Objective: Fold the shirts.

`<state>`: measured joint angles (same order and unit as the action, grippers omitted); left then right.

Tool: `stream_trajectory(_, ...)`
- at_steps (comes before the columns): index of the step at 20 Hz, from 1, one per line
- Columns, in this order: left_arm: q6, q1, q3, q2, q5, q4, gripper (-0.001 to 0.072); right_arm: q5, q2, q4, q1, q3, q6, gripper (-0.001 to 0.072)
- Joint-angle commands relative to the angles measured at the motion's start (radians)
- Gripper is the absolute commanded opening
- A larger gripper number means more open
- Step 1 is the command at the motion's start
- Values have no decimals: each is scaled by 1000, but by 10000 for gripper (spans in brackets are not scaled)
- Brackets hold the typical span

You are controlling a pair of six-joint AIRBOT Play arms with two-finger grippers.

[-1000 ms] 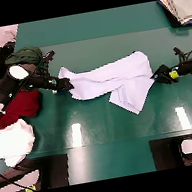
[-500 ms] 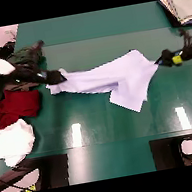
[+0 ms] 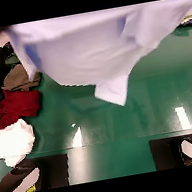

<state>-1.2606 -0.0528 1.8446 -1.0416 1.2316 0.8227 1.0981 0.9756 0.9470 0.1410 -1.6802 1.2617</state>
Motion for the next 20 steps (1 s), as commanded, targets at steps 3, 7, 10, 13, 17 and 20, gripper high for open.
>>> stream_trajectory(3, -4, 3, 328, 31, -5, -304, 25, -69, -190, 109, 0, -205, 2, 14)
stream_trajectory(7, -8, 3, 296, 47, 18, -454, 24, 3, -193, 129, 0, -273, 13, 13)
stream_trajectory(10, -26, 3, 131, 47, 66, -419, 24, 167, -64, 128, 0, -373, 48, 13)
stream_trajectory(13, -39, 3, -163, 39, 64, -295, 24, 268, 96, 126, 0, -373, 85, 12)
stream_trajectory(17, -1, 3, -581, -57, -13, -233, 25, 280, 288, 127, -34, -188, 99, 13)
stream_trajectory(20, 88, 3, -734, -220, -204, -231, 25, 175, 452, 129, -100, -65, 98, 13)
